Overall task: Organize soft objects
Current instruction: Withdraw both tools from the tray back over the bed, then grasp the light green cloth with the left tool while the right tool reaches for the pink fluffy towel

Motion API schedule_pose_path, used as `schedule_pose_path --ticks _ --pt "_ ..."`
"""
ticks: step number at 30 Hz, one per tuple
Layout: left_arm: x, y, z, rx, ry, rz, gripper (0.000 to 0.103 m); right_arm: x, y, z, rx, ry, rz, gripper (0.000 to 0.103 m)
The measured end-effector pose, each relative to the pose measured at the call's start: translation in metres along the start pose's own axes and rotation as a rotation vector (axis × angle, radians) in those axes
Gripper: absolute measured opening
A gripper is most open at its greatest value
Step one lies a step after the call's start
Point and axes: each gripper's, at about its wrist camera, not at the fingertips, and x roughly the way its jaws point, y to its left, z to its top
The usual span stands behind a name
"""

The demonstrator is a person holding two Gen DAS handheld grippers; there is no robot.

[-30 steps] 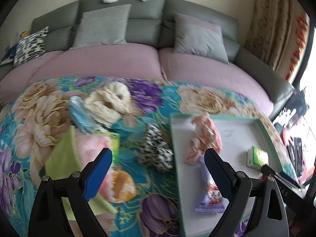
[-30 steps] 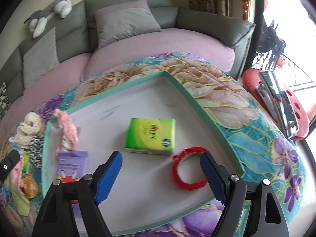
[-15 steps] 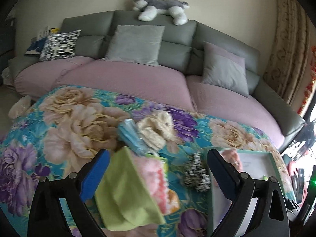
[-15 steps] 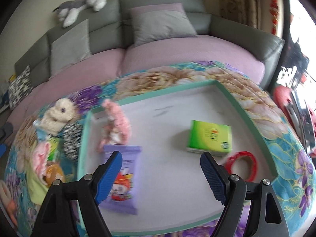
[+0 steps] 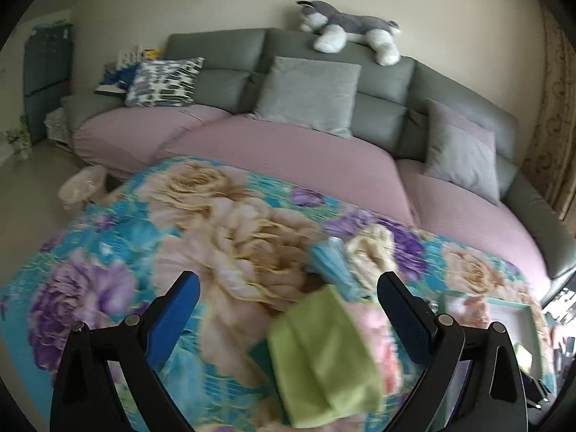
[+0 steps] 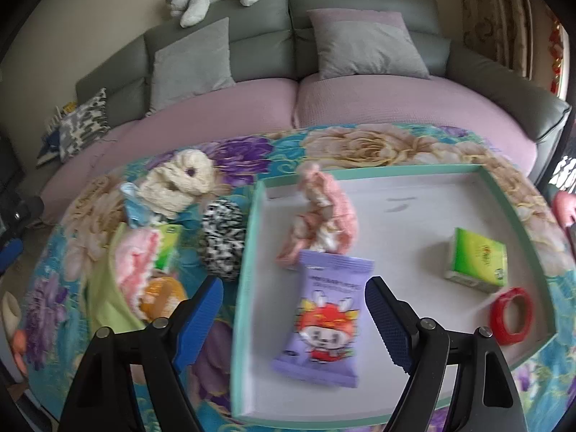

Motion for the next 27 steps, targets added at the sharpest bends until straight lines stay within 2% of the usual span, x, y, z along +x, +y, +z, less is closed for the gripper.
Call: schedule_pose_path --ticks 6,14,17,21,27 --pt "0.003 0.027 0.000 -0.022 0.009 0.069 0.099 0.005 0.025 -0.002 -0.028 0.013 0.063 0.084" --pt "0.013 0.044 -0.008 -0.050 0.065 0.055 0.099 0.007 0.066 -0.004 -0.072 0.008 0.183 0.084" --pt "0.024 0.043 -0.015 -0.044 0.111 0.054 0.099 0.013 0.079 -0.007 -0.101 0.021 0.187 0.084" --pt "0.041 0.036 -0.026 -0.049 0.166 -0.001 0.099 0.022 0.090 -0.010 -0.127 0.041 0.162 0.084" --pt "0.056 0.013 -0.035 -0.013 0.248 -0.072 0.099 0.019 0.076 -0.007 -0.094 0.011 0.125 0.084"
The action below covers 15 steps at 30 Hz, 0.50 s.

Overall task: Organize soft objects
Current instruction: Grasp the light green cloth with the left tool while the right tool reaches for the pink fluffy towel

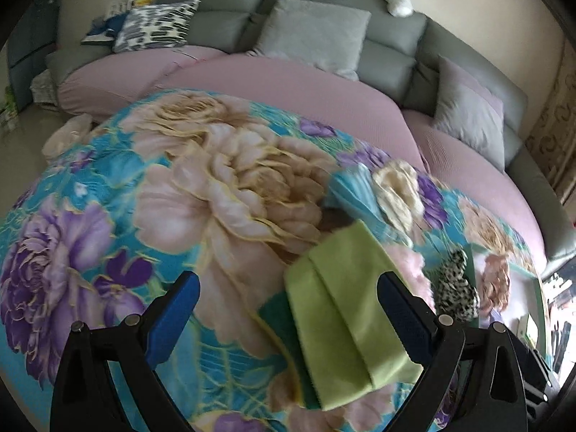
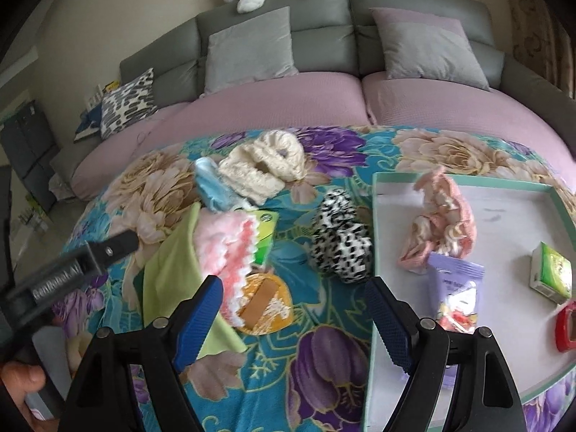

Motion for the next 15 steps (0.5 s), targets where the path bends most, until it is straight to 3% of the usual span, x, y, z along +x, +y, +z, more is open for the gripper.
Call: schedule_pose_path --ticks 12,13,15 --pt "0.018 -0.035 -0.010 0.041 0.083 -0.098 0.097 -0.001 -0.016 0.000 0.044 0.001 -0.010 0.084" --pt "0.019 -0.035 -0.010 0.040 0.088 -0.102 0.092 -0.001 -0.017 -0.001 0.044 0.002 -0.011 0.084" --pt "0.021 -0.036 -0.011 0.043 0.101 -0.105 0.072 -0.001 -0.019 -0.001 0.047 0.003 -0.012 0.084"
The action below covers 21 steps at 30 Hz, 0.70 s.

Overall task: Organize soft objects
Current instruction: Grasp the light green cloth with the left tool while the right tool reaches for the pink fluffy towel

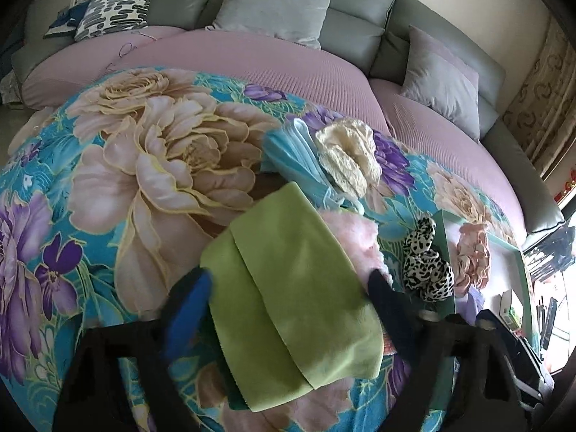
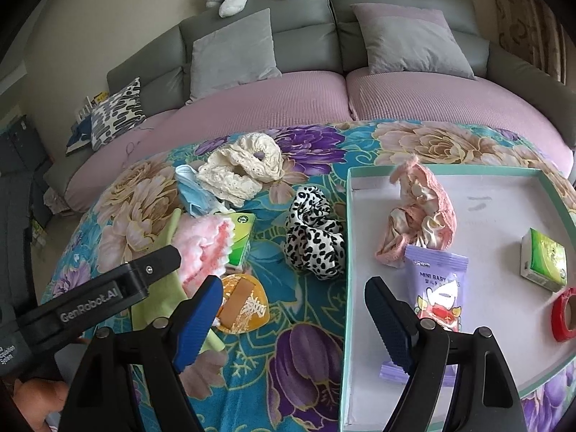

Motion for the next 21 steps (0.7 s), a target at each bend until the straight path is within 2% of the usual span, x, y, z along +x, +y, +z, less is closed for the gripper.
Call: schedule_pose_path --ticks 4,6,8,10,12,17,21 --pt "0.000 0.001 -0.001 -0.002 0.005 -0.011 0.066 -0.001 -0.004 0.000 0.012 0.001 -0.003 0.084" --pt "0.000 0.004 -0.001 -0.023 0.008 -0.046 0.052 -0.001 -0.006 0.000 0.015 0.003 -0.003 0.084" --pt "0.000 0.007 -0.001 -0.035 0.011 -0.062 0.043 0.000 -0.007 0.000 0.016 0.004 -0.005 0.084" --pt "-0.001 0.009 -0.001 -0.040 0.011 -0.069 0.040 0.000 -0.007 0.000 0.016 0.006 -0.005 0.084" --pt "-0.002 0.011 0.000 -0.053 0.011 -0.091 0.033 0.000 -0.007 0.000 0.016 0.007 -0.005 0.084" --pt "-0.003 0.022 0.000 -0.111 0.015 -0.158 0.029 0.001 -0.008 0.000 0.016 0.011 -0.007 0.084" --pt "-0.009 0.028 0.002 -0.135 -0.007 -0.159 0.018 0.002 -0.008 -0.001 0.014 0.015 -0.008 0.084"
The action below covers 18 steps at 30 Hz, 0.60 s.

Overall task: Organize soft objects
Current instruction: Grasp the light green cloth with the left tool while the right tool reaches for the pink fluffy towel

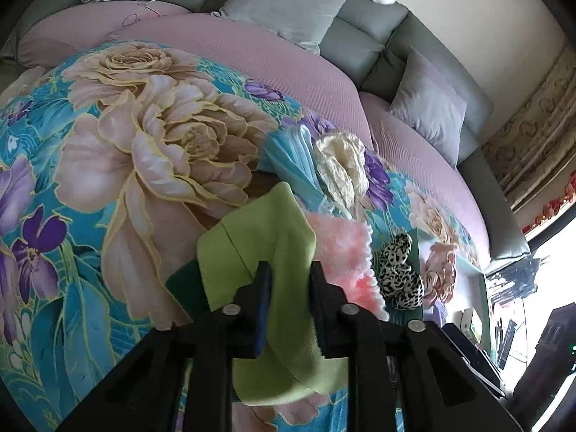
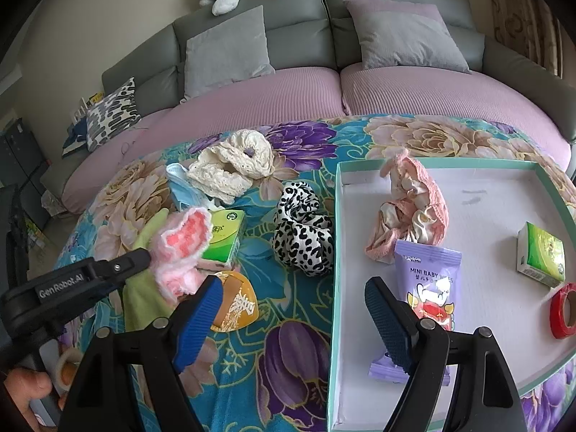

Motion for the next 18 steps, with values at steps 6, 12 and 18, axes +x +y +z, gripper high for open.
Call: schedule_pose_path --ticks 6,12,18 --pt "-0.005 0.003 0.002 0.003 -0.024 0.034 0.010 0.001 0.001 0.000 -0.002 0.006 -0.002 0.084" --pt "-0.017 0.006 0.004 0.000 -0.065 0.016 0.004 0.002 0.002 -0.001 -0.007 0.006 -0.002 0.084" --pt "-0.058 0.004 0.013 0.025 -0.200 0.048 0.004 -0.002 0.010 0.000 -0.034 -0.021 0.017 0.084"
